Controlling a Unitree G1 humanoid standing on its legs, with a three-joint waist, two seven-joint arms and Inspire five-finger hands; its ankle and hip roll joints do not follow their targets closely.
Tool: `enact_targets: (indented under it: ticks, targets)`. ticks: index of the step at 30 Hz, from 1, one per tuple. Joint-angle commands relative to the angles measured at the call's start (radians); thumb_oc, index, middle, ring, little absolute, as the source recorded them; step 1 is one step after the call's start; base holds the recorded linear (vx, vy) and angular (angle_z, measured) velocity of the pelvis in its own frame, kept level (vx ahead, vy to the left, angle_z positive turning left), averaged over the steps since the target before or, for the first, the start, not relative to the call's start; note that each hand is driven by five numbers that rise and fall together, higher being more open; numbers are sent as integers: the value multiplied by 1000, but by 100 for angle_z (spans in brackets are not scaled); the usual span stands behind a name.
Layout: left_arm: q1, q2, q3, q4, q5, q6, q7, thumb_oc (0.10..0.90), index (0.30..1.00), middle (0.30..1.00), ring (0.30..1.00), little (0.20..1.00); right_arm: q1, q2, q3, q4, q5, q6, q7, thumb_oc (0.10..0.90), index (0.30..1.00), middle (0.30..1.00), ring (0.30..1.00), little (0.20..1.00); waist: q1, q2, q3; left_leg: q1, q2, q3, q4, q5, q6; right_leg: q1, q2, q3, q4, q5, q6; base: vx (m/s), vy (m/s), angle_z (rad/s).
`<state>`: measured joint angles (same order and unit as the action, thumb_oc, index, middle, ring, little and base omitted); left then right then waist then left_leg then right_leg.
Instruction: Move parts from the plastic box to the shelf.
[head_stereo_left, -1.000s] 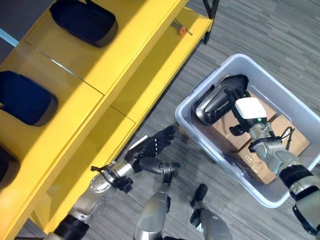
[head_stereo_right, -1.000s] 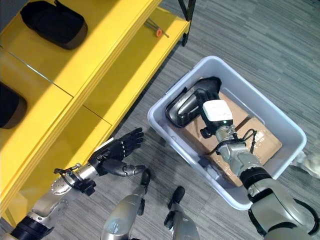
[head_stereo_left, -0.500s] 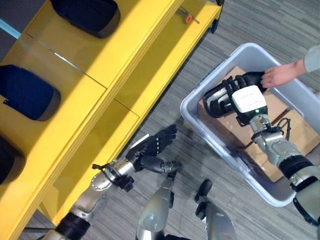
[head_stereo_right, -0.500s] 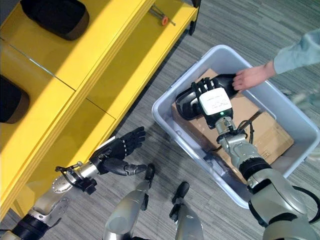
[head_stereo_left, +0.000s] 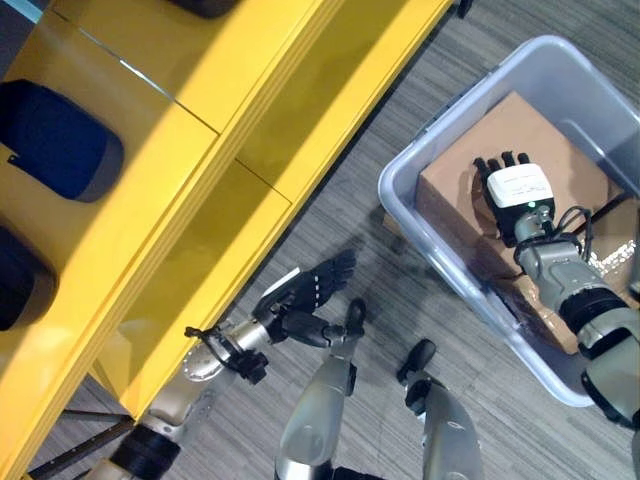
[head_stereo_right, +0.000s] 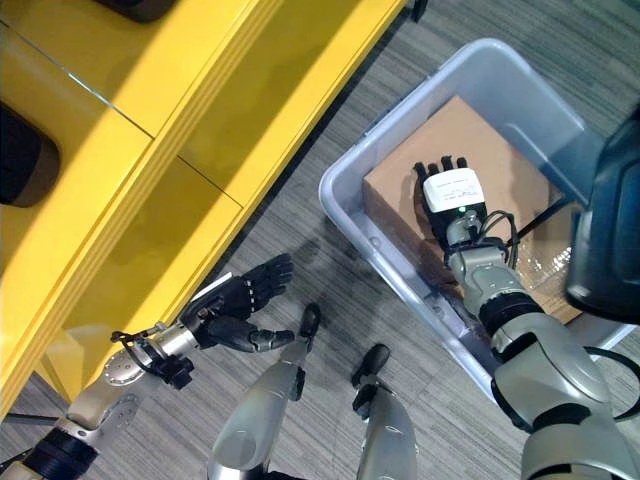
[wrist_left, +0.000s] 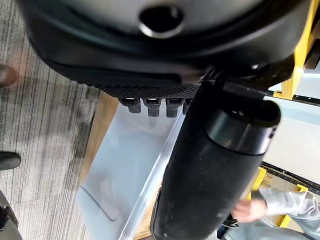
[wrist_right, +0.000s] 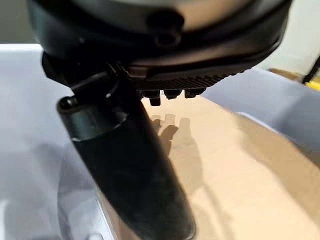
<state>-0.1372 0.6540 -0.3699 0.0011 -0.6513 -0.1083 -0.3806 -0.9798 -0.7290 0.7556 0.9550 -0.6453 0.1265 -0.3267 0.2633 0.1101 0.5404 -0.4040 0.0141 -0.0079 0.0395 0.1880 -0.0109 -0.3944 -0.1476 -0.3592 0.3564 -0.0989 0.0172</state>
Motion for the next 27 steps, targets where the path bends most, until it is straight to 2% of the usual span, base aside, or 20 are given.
enact_targets:
  ticks: [1, 3, 5, 9, 11, 12, 17, 18, 20, 27]
  targets:
    - [0, -4, 3, -141, 12, -57, -31, 900, 1000, 1000, 1000, 1000, -63, -65, -41, -8, 88, 32, -188, 900, 1000, 1000, 1000, 1000, -15, 46, -20, 19, -30, 63, -27, -63, 7, 7, 59, 37, 93, -69, 19, 0, 0, 0]
    - [3, -9, 1, -146, 19, -59, -28, 900, 1000, 1000, 1000, 1000, -40, -61, -73, -48, 89, 11, -236, 900, 1000, 1000, 1000, 1000, -26, 44, -20, 29, -28, 68, -27, -68, 6, 15, 61, 44, 82, -66, 21, 2, 2, -2]
    - [19, -14, 10, -160, 20, -61, -20, 900, 1000, 1000, 1000, 1000, 41, -60, -156, -189, 74, -30, -319, 900, 1000, 1000, 1000, 1000, -58, 35, -20, 62, -24, 85, -28, -80, 6, 42, 64, 64, 47, -53, 27, 7, 23, -5]
    - [28, -25, 20, -166, 15, -59, -9, 900, 1000, 1000, 1000, 1000, 144, -56, -235, -372, 37, -39, -349, 900, 1000, 1000, 1000, 1000, -98, 29, -20, 100, -17, 105, -33, -89, 3, 77, 76, 89, 8, -39, 28, 25, 55, -12]
    - [28, -26, 21, -165, 12, -61, -5, 900, 1000, 1000, 1000, 1000, 172, -54, -254, -412, 30, -42, -345, 900, 1000, 1000, 1000, 1000, -110, 26, -20, 112, -16, 111, -35, -92, 3, 87, 78, 97, -2, -36, 29, 18, 47, -27]
    - [31, -29, 23, -159, 5, -68, -2, 900, 1000, 1000, 1000, 1000, 232, -50, -289, -492, 29, -50, -348, 900, 1000, 1000, 1000, 1000, -138, 19, -20, 145, -16, 123, -42, -100, 2, 115, 75, 114, -23, -33, 33, 20, 65, -26]
    - [33, -31, 27, -157, -1, -73, 0, 900, 1000, 1000, 1000, 1000, 301, -40, -329, -567, 23, -71, -356, 900, 1000, 1000, 1000, 1000, -164, 16, -20, 180, -11, 137, -49, -106, 1, 147, 77, 132, -58, -16, 37, 11, 43, -16]
    - [38, -34, 33, -157, -10, -74, 3, 900, 1000, 1000, 1000, 1000, 361, -27, -365, -646, 5, -95, -329, 900, 1000, 1000, 1000, 1000, -188, 9, -25, 212, -10, 146, -53, -114, 0, 178, 75, 143, -83, -9, 41, 24, 75, -24]
    - [56, -43, 46, -159, -10, -73, -2, 900, 1000, 1000, 1000, 1000, 444, -7, -390, -740, -3, -100, -295, 900, 1000, 1000, 1000, 1000, -213, 1, -45, 247, -7, 158, -68, -118, -3, 210, 73, 160, -124, 7, 47, 43, 80, -28]
    - [101, -54, 63, -164, 0, -81, -17, 900, 1000, 1000, 1000, 1000, 593, 8, -424, -809, -25, -115, -258, 900, 1000, 1000, 1000, 1000, -247, -16, -87, 300, 1, 182, -77, -130, -3, 265, 63, 179, -185, 35, 60, 26, 30, -13]
